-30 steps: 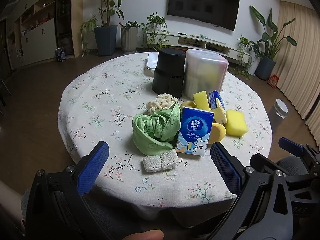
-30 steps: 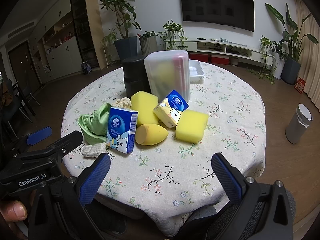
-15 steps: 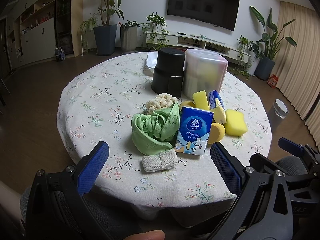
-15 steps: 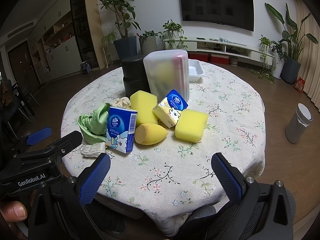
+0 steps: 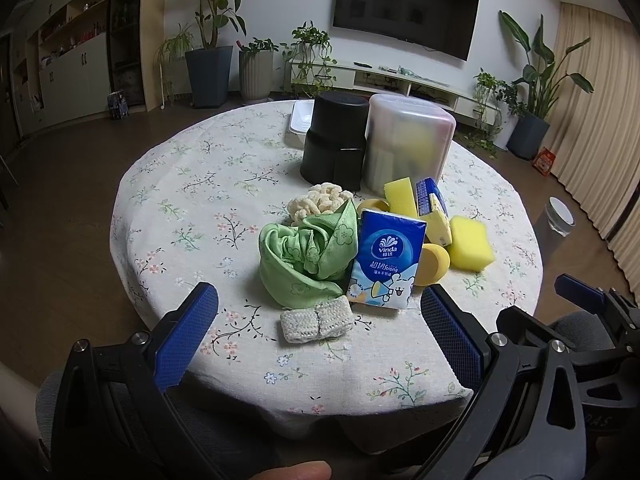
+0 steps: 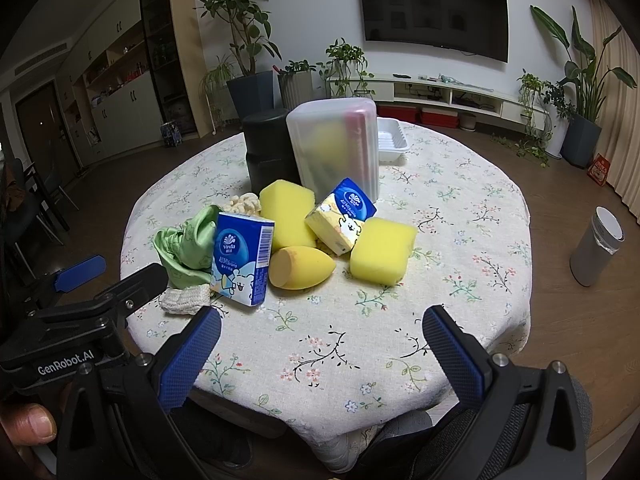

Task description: Organize soft objects

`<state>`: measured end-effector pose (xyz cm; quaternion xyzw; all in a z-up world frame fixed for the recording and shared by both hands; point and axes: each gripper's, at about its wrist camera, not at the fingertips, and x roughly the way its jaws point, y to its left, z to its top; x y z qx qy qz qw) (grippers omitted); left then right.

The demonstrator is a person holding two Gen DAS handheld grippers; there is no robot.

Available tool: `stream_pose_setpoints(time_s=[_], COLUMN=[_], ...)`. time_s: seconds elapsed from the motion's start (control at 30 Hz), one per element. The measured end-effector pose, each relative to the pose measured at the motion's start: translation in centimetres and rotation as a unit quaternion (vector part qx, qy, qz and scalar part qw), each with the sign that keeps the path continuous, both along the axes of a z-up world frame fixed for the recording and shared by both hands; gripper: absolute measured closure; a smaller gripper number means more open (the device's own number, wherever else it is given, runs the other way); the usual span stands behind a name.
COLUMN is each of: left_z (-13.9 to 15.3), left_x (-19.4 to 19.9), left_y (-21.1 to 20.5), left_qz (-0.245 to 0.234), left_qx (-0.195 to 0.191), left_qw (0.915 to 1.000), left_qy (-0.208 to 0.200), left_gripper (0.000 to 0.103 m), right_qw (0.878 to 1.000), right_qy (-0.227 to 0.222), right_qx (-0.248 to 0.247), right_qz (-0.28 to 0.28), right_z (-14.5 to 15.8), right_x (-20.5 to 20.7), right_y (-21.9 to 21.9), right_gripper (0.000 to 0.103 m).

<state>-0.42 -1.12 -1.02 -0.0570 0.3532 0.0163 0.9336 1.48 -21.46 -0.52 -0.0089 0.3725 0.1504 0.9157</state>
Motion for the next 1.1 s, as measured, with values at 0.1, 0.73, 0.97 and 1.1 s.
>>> stream_pose_setpoints(time_s=[0.1,0.73,0.97,1.1], left_z=[0.0,-0.9,-2.7,-3.2], left_x=[0.0,0.6,1.1,1.7], left_y=[0.0,0.4,2.4,2.4], left_qz=[0.0,-0.001,-0.011,-0.033], left_qx=[0.0,-0.008,-0.035,-0.05], left_qw=[1.0,0.9999,0.9986,0.9971], left_qy=[0.0,0.013,0.039,0.048], left_gripper=[0.0,0.0,0.0,0.0], right_qw=[1.0,1.0,1.0,0.999], right_qy=[0.0,0.004,0.022,0.046], right_qx=[0.0,-0.001,0.006,0.023], right_qz=[0.0,-0.001,-0.008,-0.01], right_z=[0.0,-0.5,-2.3,-3.1], right_x=[0.0,0.2,1.7,3.1], right_y=[0.0,-0.1,-1.6,-3.0], right_gripper=[0.0,0.0,0.0,0.0])
